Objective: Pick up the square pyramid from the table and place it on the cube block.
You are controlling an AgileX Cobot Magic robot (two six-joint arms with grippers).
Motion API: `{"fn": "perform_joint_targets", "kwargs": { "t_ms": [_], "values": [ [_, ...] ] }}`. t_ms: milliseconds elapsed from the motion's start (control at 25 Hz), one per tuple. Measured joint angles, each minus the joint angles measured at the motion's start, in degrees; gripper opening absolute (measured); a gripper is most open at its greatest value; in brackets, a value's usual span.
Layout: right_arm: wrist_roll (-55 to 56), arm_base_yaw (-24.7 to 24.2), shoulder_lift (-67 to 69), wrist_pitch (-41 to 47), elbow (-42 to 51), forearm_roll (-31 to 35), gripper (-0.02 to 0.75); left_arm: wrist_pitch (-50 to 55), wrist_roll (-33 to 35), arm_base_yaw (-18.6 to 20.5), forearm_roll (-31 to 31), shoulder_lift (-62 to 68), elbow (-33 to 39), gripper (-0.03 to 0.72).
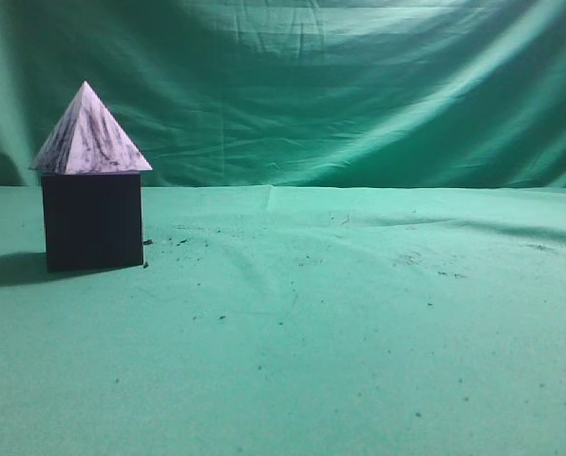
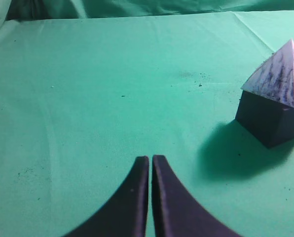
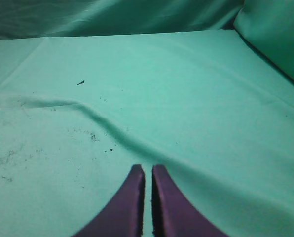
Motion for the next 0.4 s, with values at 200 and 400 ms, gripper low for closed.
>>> {"fn": "perform_joint_targets", "kwargs": {
  "t_ms": [200, 400],
  "values": [
    [0.0, 0.0, 0.0, 0.0, 0.0, 0.1, 0.050, 0.0, 0.0, 0.0, 0.0, 0.0, 0.0, 0.000],
    [0.0, 0.0, 0.0, 0.0, 0.0, 0.1, 0.050, 0.0, 0.0, 0.0, 0.0, 0.0, 0.0, 0.000]
  ]
}}
